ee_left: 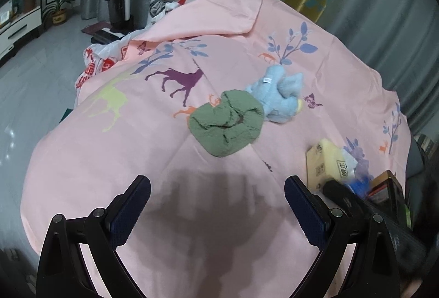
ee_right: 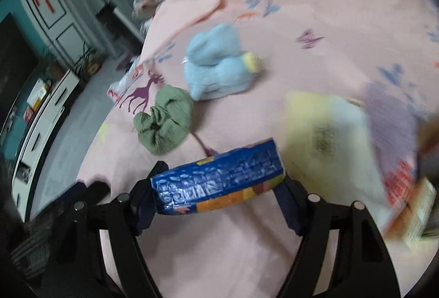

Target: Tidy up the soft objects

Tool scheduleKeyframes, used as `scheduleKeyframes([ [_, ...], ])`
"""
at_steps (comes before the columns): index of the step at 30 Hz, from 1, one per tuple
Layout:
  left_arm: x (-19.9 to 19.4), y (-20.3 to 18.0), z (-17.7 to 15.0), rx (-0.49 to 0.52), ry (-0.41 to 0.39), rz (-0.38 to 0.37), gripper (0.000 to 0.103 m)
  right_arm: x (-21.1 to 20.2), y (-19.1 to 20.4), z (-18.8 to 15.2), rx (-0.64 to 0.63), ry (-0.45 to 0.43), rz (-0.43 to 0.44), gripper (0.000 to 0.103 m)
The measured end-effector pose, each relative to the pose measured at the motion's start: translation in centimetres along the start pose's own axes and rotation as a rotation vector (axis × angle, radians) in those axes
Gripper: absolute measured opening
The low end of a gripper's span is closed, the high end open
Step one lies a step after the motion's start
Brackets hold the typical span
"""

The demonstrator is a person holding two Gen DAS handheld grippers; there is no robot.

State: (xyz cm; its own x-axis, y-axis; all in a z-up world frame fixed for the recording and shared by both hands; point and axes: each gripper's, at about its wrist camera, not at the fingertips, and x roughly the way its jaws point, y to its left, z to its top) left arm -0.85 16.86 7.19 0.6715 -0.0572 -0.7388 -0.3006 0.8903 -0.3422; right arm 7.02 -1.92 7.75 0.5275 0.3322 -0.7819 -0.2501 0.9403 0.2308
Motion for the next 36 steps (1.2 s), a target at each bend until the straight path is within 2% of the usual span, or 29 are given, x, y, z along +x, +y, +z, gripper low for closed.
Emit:
scheduleKeyframes([
  [3,0.0,-1.3,-0.8,0.039,0.007,0.001,0.098,-2.4,-2.0,-3.2,0.034,-0.066,-0.134,0.075],
  [5,0.0,-2.5,-1.4,0.080,0.012,-0.005,0.098,-2.9,-3.7,-4.8,0.079,-0.088,-0.186,0.075],
  [9,0.1,-4.8,-2.7,0.149,0.022,-0.020,0.098,-2.0,-6.3,-6.4,0.130,-0.024,-0.234,0.077],
  [12,0.3,-6.2,-3.6,0.192,0.043,-0.043,0.098,-2.0,-7.2,-7.6,0.154,0.011,-0.229,0.080],
  [15,0.5,-7.4,-4.5,0.221,0.072,-0.075,0.098,-2.4,-7.2,-8.2,0.129,0.045,-0.226,0.098],
  [19,0.7,-8.2,-5.2,0.225,0.106,-0.104,0.098,-5.1,-7.6,-8.8,0.117,0.029,-0.199,0.100],
  [24,1.0,-9.4,-6.5,0.220,0.190,-0.213,0.098,-8.1,-10.2,-8.6,0.202,-0.028,-0.100,0.100],
  [26,1.2,-10.4,-7.5,0.236,0.234,-0.276,0.093,-8.7,-11.8,-8.4,0.256,-0.050,-0.059,0.098],
  [27,1.2,-10.9,-7.9,0.245,0.250,-0.293,0.086,-8.7,-12.2,-8.5,0.271,-0.052,-0.044,0.094],
  [28,1.4,-11.6,-8.4,0.261,0.274,-0.314,0.082,-8.5,-12.8,-8.6,0.296,-0.040,-0.021,0.085],
  [30,1.7,-13.1,-9.9,0.300,0.333,-0.363,0.076,-7.6,-13.4,-8.8,0.327,0.002,0.025,0.074],
  [32,1.9,-14.2,-10.9,0.327,0.371,-0.389,0.075,-6.2,-13.7,-9.0,0.345,0.049,0.062,0.068],
  [34,2.0,-15.0,-11.8,0.353,0.379,-0.389,0.072,-5.0,-13.7,-9.4,0.350,0.089,0.070,0.063],
  [35,2.1,-15.5,-12.2,0.370,0.377,-0.378,0.067,-4.7,-13.8,-9.5,0.350,0.103,0.075,0.062],
  [36,2.4,-15.9,-12.6,0.383,0.381,-0.368,0.056,-4.1,-13.8,-9.6,0.355,0.123,0.076,0.060],
])
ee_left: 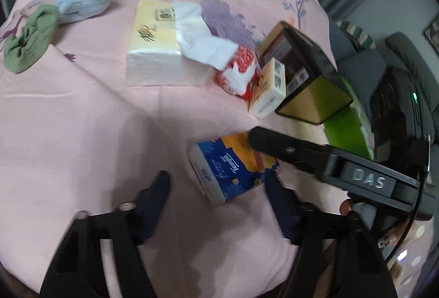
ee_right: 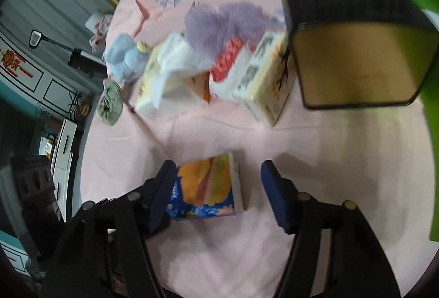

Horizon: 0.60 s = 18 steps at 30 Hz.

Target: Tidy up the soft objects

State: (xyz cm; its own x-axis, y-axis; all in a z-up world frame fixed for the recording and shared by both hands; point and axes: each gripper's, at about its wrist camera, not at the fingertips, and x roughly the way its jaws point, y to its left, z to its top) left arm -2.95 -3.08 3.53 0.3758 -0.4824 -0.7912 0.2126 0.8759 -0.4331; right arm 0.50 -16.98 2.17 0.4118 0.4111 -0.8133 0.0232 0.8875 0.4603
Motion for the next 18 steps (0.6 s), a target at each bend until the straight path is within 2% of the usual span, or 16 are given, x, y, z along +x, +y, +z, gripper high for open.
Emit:
scheduleKeyframes([
  [3,1.0,-0.2,0.0,-0.006,0.021,-0.036,0.049,1.0,-0.1,-0.1,0.001,0.022,0.018,0.051],
  [5,0.9,-0.8,0.1,0.015,0.003,-0.017,0.048,0.8,0.3,-0.2,-0.009,0.024,0.045,0.037],
  [10,-0.7,-3.3,0.9,0.106,-0.094,-0.008,0.047,-2.6,0.3,0.3,-0.016,-0.085,0.029,0.037],
  [13,-1.4,-6.2,1.7,0.178,-0.155,-0.042,0.047,-6.3,0.0,0.5,-0.020,-0.194,-0.004,0.037],
  [18,-1.7,-11.8,3.0,0.310,-0.221,-0.155,0.047,-12.5,-2.4,0.9,-0.003,-0.369,-0.091,0.037],
])
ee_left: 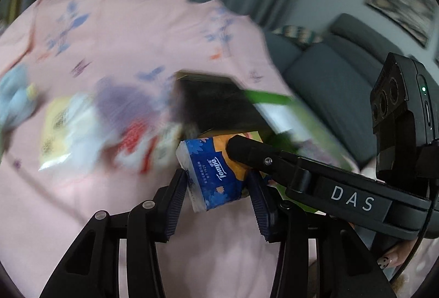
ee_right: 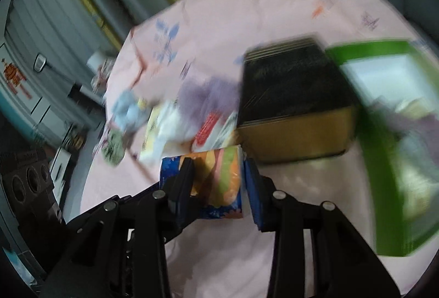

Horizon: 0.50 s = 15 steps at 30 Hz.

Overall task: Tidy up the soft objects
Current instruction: 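Carry the tissue pack with the right gripper into the green box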

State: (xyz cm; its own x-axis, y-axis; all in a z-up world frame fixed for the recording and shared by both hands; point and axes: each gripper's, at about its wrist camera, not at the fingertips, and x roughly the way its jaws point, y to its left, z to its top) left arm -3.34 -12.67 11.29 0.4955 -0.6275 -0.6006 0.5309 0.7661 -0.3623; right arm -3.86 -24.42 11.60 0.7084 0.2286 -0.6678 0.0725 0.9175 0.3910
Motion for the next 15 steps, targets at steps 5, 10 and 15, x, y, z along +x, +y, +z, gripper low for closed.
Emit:
scheduleKeyframes([
  [5,2.1,-4.2,1.8,0.091,-0.029,-0.091,0.047,-3.7,-3.9,1.5,0.071,-0.120,-0.070,0.037],
  [10,5.2,-8.1,2.9,0.164,-0.017,-0.154,0.047,-6.4,-7.6,1.9,0.133,-0.199,-0.154,0.037],
  [15,8.2,-11.0,3.2,0.229,0.010,-0.195,0.047,-7.8,-11.1,1.9,0.222,-0.239,-0.197,0.037],
])
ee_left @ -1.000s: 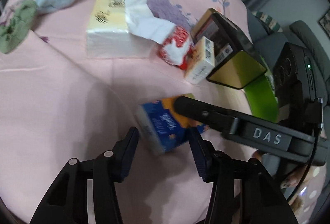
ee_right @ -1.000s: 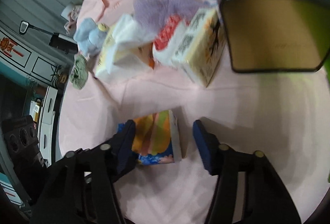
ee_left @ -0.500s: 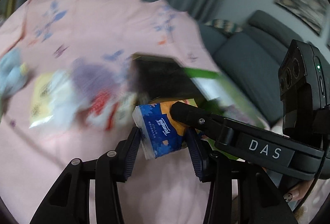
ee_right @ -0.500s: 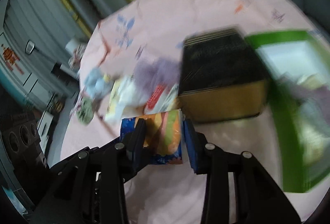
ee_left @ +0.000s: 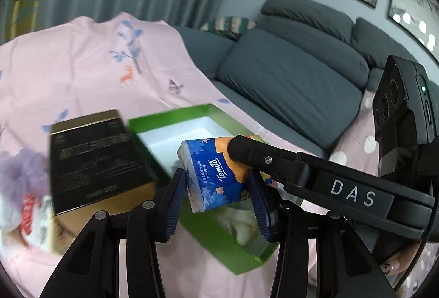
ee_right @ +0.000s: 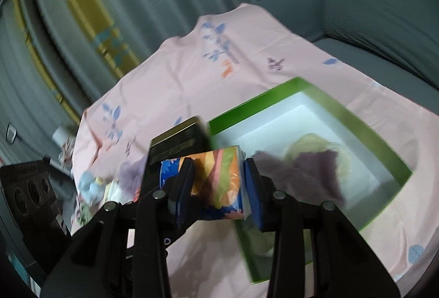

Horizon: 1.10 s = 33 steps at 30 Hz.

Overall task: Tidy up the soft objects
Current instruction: 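Carry the tissue pack with the right gripper into the green box, then open the right gripper to release the tissue pack in the box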

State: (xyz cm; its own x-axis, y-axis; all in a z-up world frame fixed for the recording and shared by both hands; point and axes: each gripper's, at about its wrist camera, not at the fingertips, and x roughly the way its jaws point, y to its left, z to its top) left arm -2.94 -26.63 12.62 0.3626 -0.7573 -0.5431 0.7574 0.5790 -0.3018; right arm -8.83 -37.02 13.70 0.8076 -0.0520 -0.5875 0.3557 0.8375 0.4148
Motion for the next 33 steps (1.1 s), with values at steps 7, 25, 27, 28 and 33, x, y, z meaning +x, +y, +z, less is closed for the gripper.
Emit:
scheduleKeyframes([
  [7,4.8,-1.0,-0.1,0.002,0.105,-0.062,0.047,1.1,-3.6,-0.1,0.093,0.016,-0.097,0.036],
  [25,6.7,-3.1,-1.1,0.054,0.178,0.025,0.048,2.1,-6.6,-0.8,0.175,0.083,-0.201,0.052],
  [27,5.5,-3.0,-0.9,0.052,0.160,0.021,0.058,1.6,-6.4,-0.6,0.169,0.063,-0.216,0.059],
  [28,4.9,-3.0,-0.8,0.049,0.147,0.019,0.064,1.4,-6.3,-0.6,0.168,0.054,-0.216,0.064],
  [33,1.5,-2.1,-0.4,0.026,0.107,0.049,0.084,-0.1,-5.0,-0.4,0.148,0.008,-0.202,0.079],
])
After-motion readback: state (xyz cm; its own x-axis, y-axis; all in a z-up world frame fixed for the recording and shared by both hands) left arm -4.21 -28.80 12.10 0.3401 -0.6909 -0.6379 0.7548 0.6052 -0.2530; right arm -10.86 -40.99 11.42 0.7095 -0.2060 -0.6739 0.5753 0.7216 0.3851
